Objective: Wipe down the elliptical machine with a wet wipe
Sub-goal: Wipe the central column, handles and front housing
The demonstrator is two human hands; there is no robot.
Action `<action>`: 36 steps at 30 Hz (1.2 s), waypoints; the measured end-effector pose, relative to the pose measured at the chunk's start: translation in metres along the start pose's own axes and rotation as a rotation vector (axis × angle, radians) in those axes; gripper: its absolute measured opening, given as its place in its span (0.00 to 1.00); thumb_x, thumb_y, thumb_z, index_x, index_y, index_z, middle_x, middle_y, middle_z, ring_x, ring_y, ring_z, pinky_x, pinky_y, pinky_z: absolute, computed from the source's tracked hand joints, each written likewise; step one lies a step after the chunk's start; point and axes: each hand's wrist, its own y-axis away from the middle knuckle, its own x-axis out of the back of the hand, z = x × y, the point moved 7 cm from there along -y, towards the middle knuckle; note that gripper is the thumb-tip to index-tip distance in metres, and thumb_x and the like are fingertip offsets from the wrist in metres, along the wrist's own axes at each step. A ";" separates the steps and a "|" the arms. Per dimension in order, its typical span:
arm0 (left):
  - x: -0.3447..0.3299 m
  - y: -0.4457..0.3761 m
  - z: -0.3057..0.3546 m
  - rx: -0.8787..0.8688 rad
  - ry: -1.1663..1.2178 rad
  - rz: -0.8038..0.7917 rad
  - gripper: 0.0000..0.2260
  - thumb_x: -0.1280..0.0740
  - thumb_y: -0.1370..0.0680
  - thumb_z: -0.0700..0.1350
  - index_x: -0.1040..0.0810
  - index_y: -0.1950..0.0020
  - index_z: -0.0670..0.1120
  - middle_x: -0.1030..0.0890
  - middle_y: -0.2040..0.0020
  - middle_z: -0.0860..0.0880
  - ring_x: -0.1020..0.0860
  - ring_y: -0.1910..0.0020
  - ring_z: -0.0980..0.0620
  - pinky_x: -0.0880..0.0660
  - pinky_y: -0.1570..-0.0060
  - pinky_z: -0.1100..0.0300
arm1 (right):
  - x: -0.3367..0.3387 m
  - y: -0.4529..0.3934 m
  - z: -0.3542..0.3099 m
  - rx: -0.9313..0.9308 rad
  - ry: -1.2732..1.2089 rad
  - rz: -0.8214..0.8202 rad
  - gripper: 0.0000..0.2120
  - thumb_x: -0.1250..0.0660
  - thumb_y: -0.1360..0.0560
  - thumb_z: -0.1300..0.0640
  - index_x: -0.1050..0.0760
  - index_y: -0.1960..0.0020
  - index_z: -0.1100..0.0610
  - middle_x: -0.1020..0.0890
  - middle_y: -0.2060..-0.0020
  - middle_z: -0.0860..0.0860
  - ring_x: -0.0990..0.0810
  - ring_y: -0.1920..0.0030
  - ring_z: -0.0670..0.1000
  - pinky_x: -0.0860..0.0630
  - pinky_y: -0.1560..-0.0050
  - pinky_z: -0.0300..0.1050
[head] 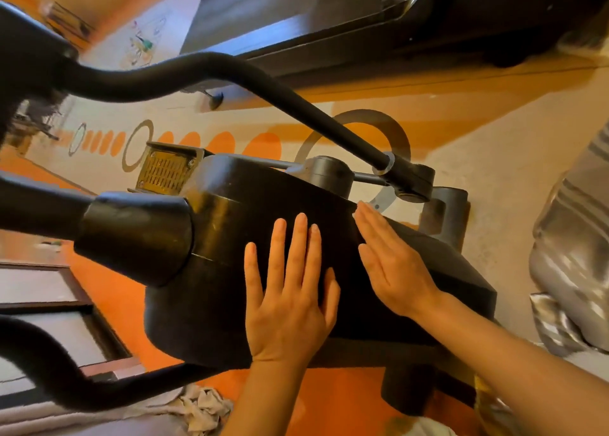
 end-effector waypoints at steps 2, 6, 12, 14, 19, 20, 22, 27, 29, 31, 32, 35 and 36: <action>0.000 -0.001 0.000 0.005 -0.017 0.002 0.27 0.44 0.18 0.57 0.36 0.22 0.45 0.39 0.21 0.44 0.43 0.21 0.43 0.50 0.23 0.40 | 0.000 0.003 0.005 0.051 -0.042 0.023 0.26 0.52 0.17 0.47 0.44 0.23 0.59 0.43 0.22 0.52 0.47 0.22 0.46 0.47 0.25 0.37; 0.000 -0.002 0.000 0.025 -0.043 0.030 0.26 0.45 0.17 0.57 0.35 0.22 0.45 0.38 0.21 0.44 0.43 0.21 0.43 0.49 0.24 0.39 | 0.000 0.002 0.016 0.167 -0.110 0.044 0.26 0.48 0.17 0.49 0.42 0.23 0.59 0.41 0.23 0.53 0.45 0.22 0.48 0.45 0.25 0.38; 0.003 -0.002 0.001 0.038 -0.069 0.109 0.25 0.45 0.18 0.57 0.32 0.24 0.46 0.35 0.23 0.45 0.41 0.22 0.44 0.47 0.24 0.39 | -0.001 0.000 0.024 0.273 -0.209 0.001 0.28 0.50 0.18 0.41 0.48 0.23 0.53 0.45 0.22 0.46 0.48 0.22 0.43 0.47 0.26 0.34; 0.001 -0.001 0.001 0.045 -0.094 0.120 0.25 0.45 0.18 0.57 0.32 0.24 0.47 0.35 0.23 0.46 0.41 0.22 0.45 0.47 0.24 0.39 | -0.002 -0.001 0.027 0.312 -0.176 -0.023 0.29 0.54 0.19 0.37 0.49 0.23 0.50 0.47 0.22 0.43 0.49 0.23 0.41 0.48 0.26 0.33; 0.001 -0.001 0.002 0.048 -0.147 0.173 0.26 0.46 0.19 0.58 0.31 0.24 0.47 0.34 0.23 0.46 0.40 0.22 0.45 0.46 0.24 0.40 | 0.002 0.004 0.050 0.407 -0.106 -0.074 0.28 0.52 0.19 0.39 0.50 0.23 0.47 0.48 0.22 0.41 0.52 0.23 0.38 0.52 0.28 0.29; 0.001 0.000 0.003 0.047 -0.154 0.185 0.26 0.46 0.19 0.58 0.30 0.25 0.47 0.33 0.23 0.46 0.39 0.23 0.45 0.46 0.24 0.40 | 0.003 0.007 0.057 0.416 -0.089 -0.086 0.28 0.52 0.20 0.39 0.51 0.23 0.46 0.49 0.22 0.40 0.52 0.24 0.37 0.53 0.28 0.28; 0.001 0.002 0.003 0.049 -0.162 0.195 0.26 0.45 0.19 0.58 0.30 0.25 0.47 0.33 0.24 0.46 0.38 0.23 0.45 0.45 0.24 0.41 | 0.005 0.016 0.074 0.419 -0.067 -0.105 0.29 0.52 0.20 0.37 0.51 0.23 0.44 0.50 0.23 0.38 0.53 0.24 0.37 0.54 0.28 0.28; -0.001 0.001 0.011 0.117 -0.151 0.183 0.26 0.47 0.19 0.57 0.31 0.24 0.47 0.34 0.23 0.45 0.39 0.22 0.46 0.47 0.24 0.41 | 0.009 0.038 0.112 0.253 -0.111 -0.174 0.29 0.53 0.25 0.32 0.52 0.26 0.37 0.50 0.25 0.33 0.53 0.25 0.33 0.53 0.28 0.28; -0.005 0.005 0.024 0.178 -0.116 0.192 0.26 0.47 0.19 0.56 0.31 0.24 0.46 0.34 0.23 0.44 0.39 0.23 0.45 0.46 0.24 0.41 | 0.009 0.038 0.110 0.223 -0.129 -0.200 0.29 0.53 0.26 0.31 0.54 0.28 0.34 0.52 0.26 0.30 0.54 0.26 0.31 0.54 0.28 0.29; -0.009 0.011 0.041 0.234 -0.076 0.200 0.27 0.46 0.19 0.57 0.32 0.24 0.45 0.35 0.23 0.43 0.39 0.22 0.44 0.45 0.24 0.40 | 0.008 0.030 0.101 0.229 -0.141 -0.205 0.31 0.54 0.27 0.30 0.54 0.26 0.37 0.53 0.26 0.31 0.56 0.26 0.30 0.55 0.29 0.28; -0.012 0.014 0.049 0.263 -0.062 0.204 0.27 0.46 0.19 0.57 0.32 0.24 0.45 0.35 0.23 0.43 0.40 0.22 0.44 0.46 0.24 0.40 | 0.007 0.025 0.095 0.235 -0.146 -0.206 0.33 0.54 0.26 0.31 0.54 0.24 0.41 0.53 0.25 0.33 0.56 0.26 0.31 0.55 0.29 0.28; -0.025 0.024 0.075 0.312 -0.056 0.193 0.28 0.45 0.19 0.58 0.34 0.23 0.45 0.38 0.21 0.43 0.43 0.21 0.44 0.49 0.23 0.41 | 0.000 0.011 0.078 0.256 -0.168 -0.237 0.32 0.53 0.22 0.36 0.55 0.22 0.45 0.53 0.22 0.40 0.57 0.24 0.35 0.55 0.27 0.33; -0.029 0.026 0.081 0.311 -0.057 0.195 0.28 0.45 0.19 0.58 0.35 0.22 0.45 0.39 0.21 0.44 0.44 0.21 0.45 0.50 0.23 0.41 | -0.001 0.007 0.072 0.269 -0.186 -0.239 0.31 0.53 0.22 0.37 0.56 0.22 0.44 0.53 0.22 0.40 0.57 0.24 0.35 0.55 0.27 0.34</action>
